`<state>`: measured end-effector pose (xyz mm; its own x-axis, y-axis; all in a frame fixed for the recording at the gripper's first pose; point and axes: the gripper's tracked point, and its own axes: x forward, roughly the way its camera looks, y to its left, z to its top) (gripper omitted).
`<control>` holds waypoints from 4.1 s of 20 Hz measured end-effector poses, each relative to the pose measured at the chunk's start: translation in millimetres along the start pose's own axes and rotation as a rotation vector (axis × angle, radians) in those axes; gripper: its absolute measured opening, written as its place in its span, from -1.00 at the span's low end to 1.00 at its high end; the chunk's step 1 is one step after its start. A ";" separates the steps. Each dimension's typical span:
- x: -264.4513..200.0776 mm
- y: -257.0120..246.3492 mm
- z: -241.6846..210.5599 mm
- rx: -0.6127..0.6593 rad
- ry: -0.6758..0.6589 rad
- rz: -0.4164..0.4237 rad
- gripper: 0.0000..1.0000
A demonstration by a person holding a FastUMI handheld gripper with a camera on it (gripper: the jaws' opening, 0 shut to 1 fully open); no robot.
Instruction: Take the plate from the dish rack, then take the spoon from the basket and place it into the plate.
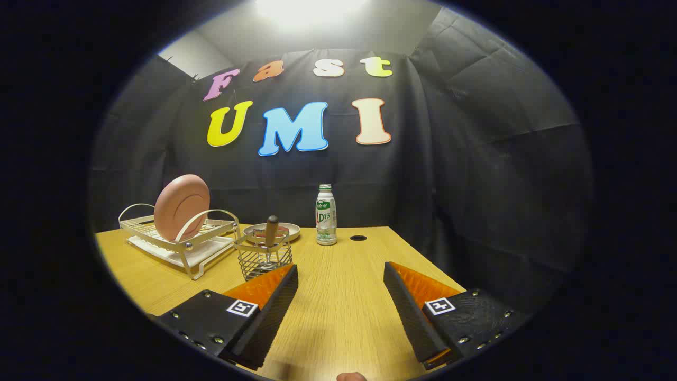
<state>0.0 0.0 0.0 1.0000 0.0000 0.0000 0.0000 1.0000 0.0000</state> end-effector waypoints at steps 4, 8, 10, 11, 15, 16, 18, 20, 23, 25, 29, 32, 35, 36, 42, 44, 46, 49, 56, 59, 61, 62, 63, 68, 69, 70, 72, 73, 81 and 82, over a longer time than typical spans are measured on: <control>35.0 -5.6 -2.5 0.028 0.021 -0.010 0.98; 71.0 -15.8 6.3 0.069 0.032 -0.034 0.98; 76.7 -21.1 22.0 0.047 0.010 -0.036 0.98; 75.7 -22.4 29.9 0.040 0.003 -0.040 0.98; 47.1 -33.3 78.3 0.040 -0.026 -0.105 0.98; 37.2 -29.6 95.6 0.041 -0.036 -0.110 0.98; 20.1 -15.1 132.6 0.031 -0.058 -0.110 0.98; 7.7 10.2 156.4 0.022 -0.054 -0.087 0.97; 1.2 39.5 183.5 0.022 -0.048 -0.081 0.98; 1.2 62.4 204.1 0.041 -0.061 -0.067 0.97; 13.6 108.6 233.9 0.056 -0.061 -0.026 0.98; 18.9 136.0 239.1 0.063 -0.014 -0.015 0.98; 29.3 166.1 249.9 0.064 -0.004 0.014 0.98; 33.2 175.9 251.8 0.054 0.003 0.022 0.98; 60.4 244.2 241.8 0.032 0.121 0.115 0.98; 69.2 262.5 224.6 0.019 0.208 0.127 0.98; 76.3 276.7 210.4 0.024 0.286 0.125 0.98; 88.3 300.4 191.9 0.025 0.364 0.128 0.98; 122.9 330.9 151.0 -0.029 0.480 0.090 0.98; 133.1 331.5 137.3 -0.070 0.506 0.033 0.92; 137.8 331.0 123.7 -0.094 0.540 -0.010 0.84; 138.0 331.1 117.2 -0.097 0.564 -0.030 0.80; 138.8 329.0 109.4 -0.096 0.584 -0.056 0.76; 142.1 321.3 86.8 -0.131 0.670 -0.189 -0.47; 143.2 325.1 87.1 -0.137 0.667 -0.194 -0.66; 142.8 326.4 89.5 -0.168 0.672 -0.191 -0.67; 144.4 332.7 93.8 -0.190 0.674 -0.199 -0.83; 144.4 333.9 92.5 -0.201 0.681 -0.204 -0.83; 152.3 346.0 132.9 -0.368 0.623 -0.296 -0.83; 154.0 346.1 140.7 -0.385 0.602 -0.302 -0.83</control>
<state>154.0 346.1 140.7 0.7845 -0.3830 -0.4878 0.1627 0.8861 -0.4340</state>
